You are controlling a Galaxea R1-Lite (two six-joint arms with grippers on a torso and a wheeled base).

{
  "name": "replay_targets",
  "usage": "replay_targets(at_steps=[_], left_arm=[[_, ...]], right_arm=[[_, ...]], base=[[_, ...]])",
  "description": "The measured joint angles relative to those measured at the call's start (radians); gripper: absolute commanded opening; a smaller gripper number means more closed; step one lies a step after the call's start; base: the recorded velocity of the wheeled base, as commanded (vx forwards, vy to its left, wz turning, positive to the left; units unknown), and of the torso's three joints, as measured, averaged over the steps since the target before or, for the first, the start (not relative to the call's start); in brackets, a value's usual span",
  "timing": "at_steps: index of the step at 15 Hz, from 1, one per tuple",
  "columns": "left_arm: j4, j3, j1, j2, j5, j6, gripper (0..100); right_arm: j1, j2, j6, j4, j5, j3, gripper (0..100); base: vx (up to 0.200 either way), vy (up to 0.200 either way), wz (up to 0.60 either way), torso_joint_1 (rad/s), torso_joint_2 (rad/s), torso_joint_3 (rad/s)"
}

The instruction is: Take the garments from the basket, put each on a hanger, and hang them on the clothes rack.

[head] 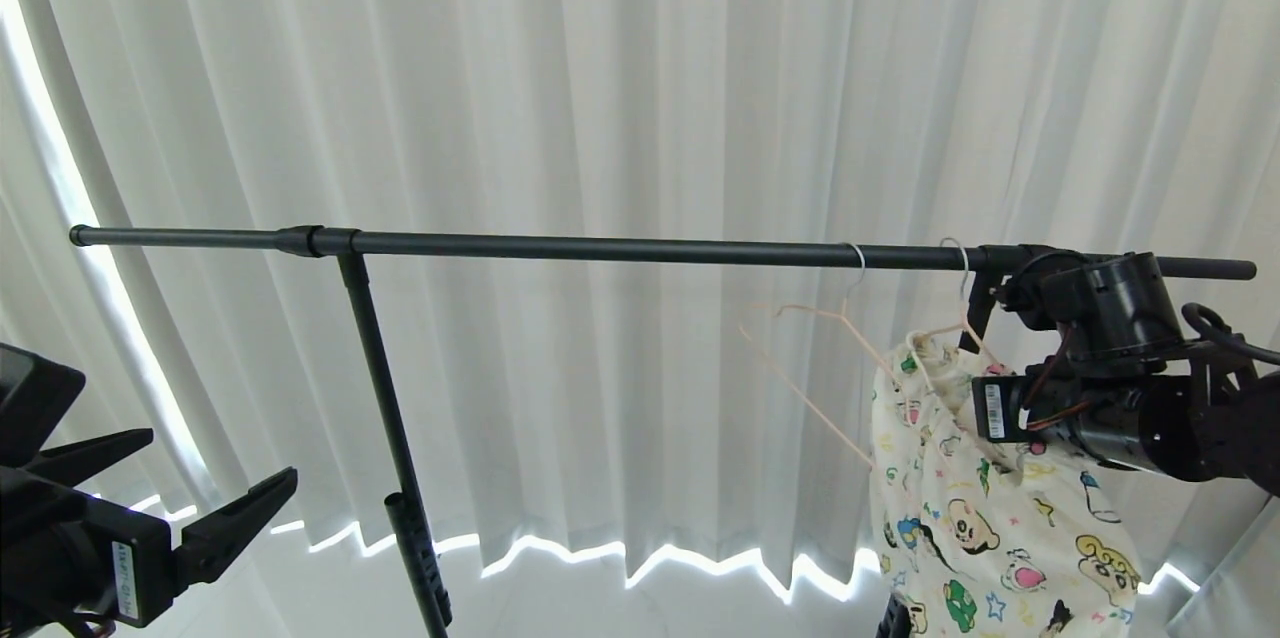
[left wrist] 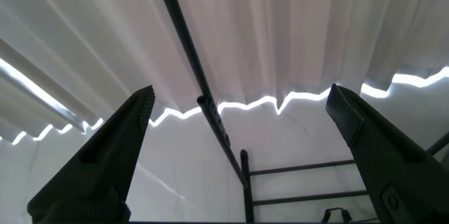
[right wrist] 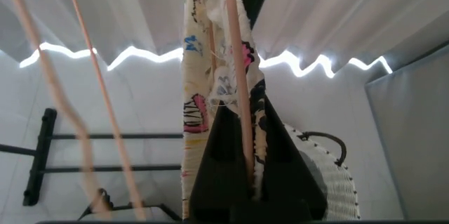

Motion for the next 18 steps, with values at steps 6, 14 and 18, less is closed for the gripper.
replay_targets(at_steps=[6, 14, 18], left_arm=[[0.000, 0.007, 0.000, 0.001, 0.000, -0.002, 100], [0.000, 0.063, 0.022, -0.014, 0.004, -0.007, 100], [0.000, 0.081, 0.088, -0.009, 0.003, -0.002, 100]], right_arm=[[0.000, -0.037, 0.007, 0.013, -0.001, -0.009, 100], [-0.012, -0.357, -0.223, 0.600, -0.055, -0.102, 100], [-0.051, -0.452, -0.287, 0.609, -0.064, -0.099, 100]], base=[[0.000, 0.000, 0.00, 0.000, 0.00, 0.000], [0.000, 0.000, 0.00, 0.000, 0.00, 0.000], [0.000, 0.000, 0.00, 0.000, 0.00, 0.000]])
